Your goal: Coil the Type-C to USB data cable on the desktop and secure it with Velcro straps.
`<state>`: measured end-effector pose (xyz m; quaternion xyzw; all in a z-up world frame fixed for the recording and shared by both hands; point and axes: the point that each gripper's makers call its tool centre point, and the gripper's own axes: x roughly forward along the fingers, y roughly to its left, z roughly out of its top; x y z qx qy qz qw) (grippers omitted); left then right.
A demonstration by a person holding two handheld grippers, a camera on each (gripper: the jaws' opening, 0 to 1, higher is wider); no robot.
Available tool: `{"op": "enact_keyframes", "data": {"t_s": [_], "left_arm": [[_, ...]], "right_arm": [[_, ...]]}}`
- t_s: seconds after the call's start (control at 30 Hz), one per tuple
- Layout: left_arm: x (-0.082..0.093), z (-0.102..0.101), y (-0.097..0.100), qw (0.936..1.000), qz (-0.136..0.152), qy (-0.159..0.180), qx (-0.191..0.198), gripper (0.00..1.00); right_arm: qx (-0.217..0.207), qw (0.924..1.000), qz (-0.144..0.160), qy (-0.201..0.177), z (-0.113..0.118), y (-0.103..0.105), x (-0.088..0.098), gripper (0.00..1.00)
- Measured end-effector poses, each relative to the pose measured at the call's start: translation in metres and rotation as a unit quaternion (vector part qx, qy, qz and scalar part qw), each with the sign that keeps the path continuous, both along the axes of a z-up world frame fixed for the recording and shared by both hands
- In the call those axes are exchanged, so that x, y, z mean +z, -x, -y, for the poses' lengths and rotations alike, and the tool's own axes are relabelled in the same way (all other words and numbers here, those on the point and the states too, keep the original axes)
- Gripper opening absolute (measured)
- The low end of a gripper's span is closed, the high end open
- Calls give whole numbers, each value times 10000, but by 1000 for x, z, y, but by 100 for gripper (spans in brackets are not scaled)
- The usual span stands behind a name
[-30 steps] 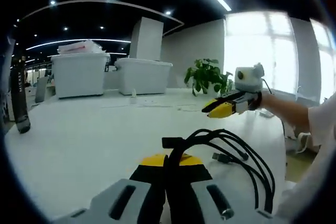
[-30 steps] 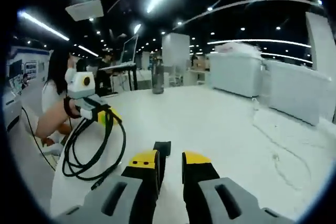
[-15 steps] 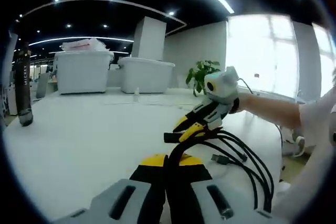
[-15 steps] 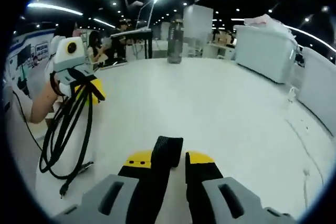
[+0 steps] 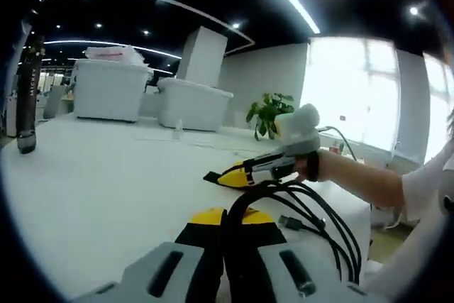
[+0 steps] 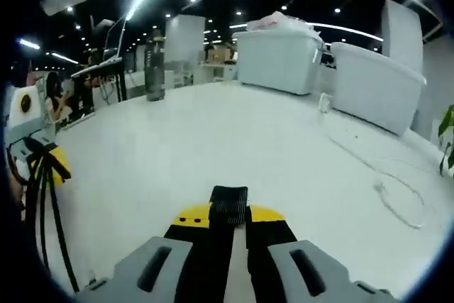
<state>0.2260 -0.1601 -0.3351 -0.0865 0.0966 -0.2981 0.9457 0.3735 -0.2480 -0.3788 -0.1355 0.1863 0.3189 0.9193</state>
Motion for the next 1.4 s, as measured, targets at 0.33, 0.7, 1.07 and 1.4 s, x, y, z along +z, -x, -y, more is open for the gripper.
{"op": "enact_keyframes", "data": {"t_s": [0.33, 0.7, 1.07, 1.4], "left_arm": [[3, 5, 5, 10000, 50, -69, -27, 7], [-6, 3, 5, 9999, -139, 37, 50, 7], [-9, 3, 11, 9998, -166, 18, 132, 7], [-15, 3, 10, 9996, -174, -113, 184, 7]], "right_arm": [[1499, 9776, 1261, -773, 7, 38, 85, 17], [1784, 9635, 1969, 328, 74, 98, 49, 16], [1945, 9440, 2336, 1279, 48, 97, 25, 14], [1834, 9398, 2420, 1568, 53, 89, 20, 4]]}}
